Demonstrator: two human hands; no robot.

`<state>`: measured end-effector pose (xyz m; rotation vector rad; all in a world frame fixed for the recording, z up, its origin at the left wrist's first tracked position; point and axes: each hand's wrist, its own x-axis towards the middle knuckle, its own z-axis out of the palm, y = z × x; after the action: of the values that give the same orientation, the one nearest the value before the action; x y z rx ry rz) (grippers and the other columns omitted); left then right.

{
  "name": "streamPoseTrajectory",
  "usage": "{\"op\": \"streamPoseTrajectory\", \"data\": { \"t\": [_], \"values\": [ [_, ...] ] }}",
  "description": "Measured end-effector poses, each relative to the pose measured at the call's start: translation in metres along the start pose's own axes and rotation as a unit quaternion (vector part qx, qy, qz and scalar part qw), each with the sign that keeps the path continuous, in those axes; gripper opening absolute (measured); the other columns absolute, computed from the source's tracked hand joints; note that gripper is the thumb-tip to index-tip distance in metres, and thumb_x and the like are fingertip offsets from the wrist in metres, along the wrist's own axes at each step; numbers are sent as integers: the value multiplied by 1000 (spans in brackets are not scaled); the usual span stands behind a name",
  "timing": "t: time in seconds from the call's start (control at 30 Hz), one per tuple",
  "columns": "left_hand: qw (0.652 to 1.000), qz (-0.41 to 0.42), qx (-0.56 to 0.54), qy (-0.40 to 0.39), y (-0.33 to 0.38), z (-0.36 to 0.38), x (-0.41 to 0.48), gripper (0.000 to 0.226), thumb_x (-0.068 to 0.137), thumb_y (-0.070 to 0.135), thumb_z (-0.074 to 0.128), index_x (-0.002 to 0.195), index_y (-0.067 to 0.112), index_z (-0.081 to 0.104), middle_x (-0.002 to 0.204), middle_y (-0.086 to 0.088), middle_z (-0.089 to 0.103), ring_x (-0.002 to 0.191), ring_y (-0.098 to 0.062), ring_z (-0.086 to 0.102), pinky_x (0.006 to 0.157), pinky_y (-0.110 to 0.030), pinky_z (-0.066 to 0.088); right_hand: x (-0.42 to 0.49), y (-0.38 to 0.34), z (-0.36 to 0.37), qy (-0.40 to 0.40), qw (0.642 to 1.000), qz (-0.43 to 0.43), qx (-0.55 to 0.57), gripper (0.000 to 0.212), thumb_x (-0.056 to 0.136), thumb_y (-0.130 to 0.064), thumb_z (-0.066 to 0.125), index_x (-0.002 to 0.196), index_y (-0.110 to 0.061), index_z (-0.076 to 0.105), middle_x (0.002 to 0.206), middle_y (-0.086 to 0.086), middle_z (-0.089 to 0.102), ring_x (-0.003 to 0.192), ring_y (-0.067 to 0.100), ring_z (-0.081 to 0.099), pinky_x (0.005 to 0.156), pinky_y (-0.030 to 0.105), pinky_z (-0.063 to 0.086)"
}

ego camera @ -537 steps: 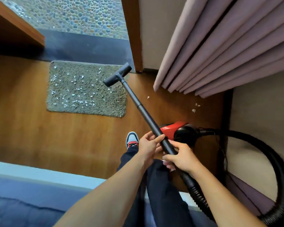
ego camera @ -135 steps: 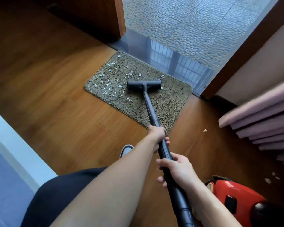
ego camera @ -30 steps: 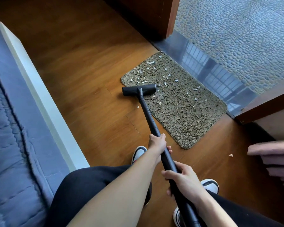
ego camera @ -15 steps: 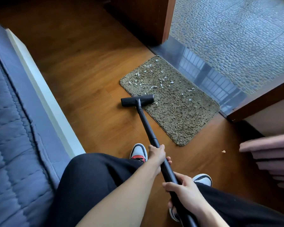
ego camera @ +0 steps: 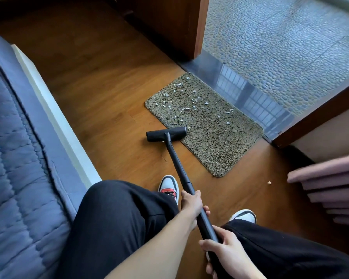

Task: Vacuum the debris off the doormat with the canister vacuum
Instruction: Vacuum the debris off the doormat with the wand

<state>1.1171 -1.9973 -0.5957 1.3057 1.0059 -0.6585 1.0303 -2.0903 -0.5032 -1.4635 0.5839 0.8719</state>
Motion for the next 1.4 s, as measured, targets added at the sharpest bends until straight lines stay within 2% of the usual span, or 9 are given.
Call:
{"op": "streamPoseTrajectory", "data": {
  "t": [0.13, 0.2, 0.33, 0.47, 0.67, 0.9, 1.17, 1.33, 1.4],
  "values": [
    [1000, 12, 15, -10, 18, 11, 8, 26, 103, 25, 45, 124, 11, 37, 77, -8, 46, 50, -17, 49, 44, -24, 47, 11, -9, -5, -1, 1000, -9, 15, 33, 82, -13, 75, 112, -23, 68, 62, 20, 54, 41, 29, 59, 40, 29, 46],
    [999, 16, 25, -17, 29, 17, 14, 28, 103, 25, 45, 125, 10, 37, 79, -8, 46, 51, -17, 49, 44, -25, 48, 19, -16, -8, 3, 1000, -16, 26, 34, 80, -13, 76, 112, -19, 67, 61, 20, 53, 37, 27, 57, 38, 27, 45],
    [999, 23, 41, -26, 51, 29, 31, 29, 103, 25, 46, 125, 8, 36, 76, -8, 48, 50, -17, 49, 42, -24, 47, 42, -31, -12, 20, 998, -19, 48, 21, 89, -1, 68, 108, -8, 65, 72, 18, 56, 37, 28, 56, 35, 26, 44],
    [998, 33, 51, -23, 71, 36, 55, 32, 103, 25, 47, 127, 8, 36, 81, -9, 49, 49, -17, 51, 41, -25, 47, 66, -45, -15, 29, 998, -17, 55, 11, 90, 1, 67, 99, 1, 61, 72, 17, 53, 36, 26, 54, 34, 24, 43],
    [996, 51, 66, -13, 102, 39, 81, 33, 104, 24, 48, 128, 7, 35, 79, -8, 49, 50, -17, 53, 41, -27, 48, 96, -66, -14, 37, 997, -16, 65, 18, 89, 1, 67, 102, 10, 59, 73, 14, 56, 37, 23, 53, 34, 24, 43],
    [997, 36, 72, -18, 105, 38, 82, 33, 104, 22, 47, 131, 8, 34, 80, -8, 49, 52, -17, 53, 44, -27, 50, 99, -65, -14, 45, 997, -15, 68, 18, 89, 0, 68, 104, 8, 61, 73, 12, 57, 39, 24, 54, 36, 25, 44],
    [998, 11, 60, -24, 52, 32, 43, 30, 104, 23, 44, 129, 10, 34, 81, -9, 49, 52, -18, 52, 44, -27, 48, 50, -29, -16, 26, 998, -2, 51, 15, 89, 0, 68, 104, 0, 63, 76, 15, 56, 40, 28, 56, 36, 26, 44],
    [999, 6, 47, -13, 18, 23, 14, 28, 104, 25, 44, 126, 10, 35, 77, -9, 50, 51, -18, 53, 48, -27, 51, 16, -7, -19, -8, 999, 2, 33, 22, 90, -2, 67, 111, -5, 63, 58, 13, 55, 36, 26, 55, 37, 25, 44],
    [999, 8, 41, -7, 5, 18, 4, 25, 104, 24, 43, 123, 11, 36, 81, -9, 48, 51, -17, 52, 46, -26, 50, 3, -1, -17, -18, 999, 2, 29, 27, 89, -1, 68, 114, -11, 66, 60, 15, 54, 37, 26, 56, 37, 26, 44]
  ]
}}
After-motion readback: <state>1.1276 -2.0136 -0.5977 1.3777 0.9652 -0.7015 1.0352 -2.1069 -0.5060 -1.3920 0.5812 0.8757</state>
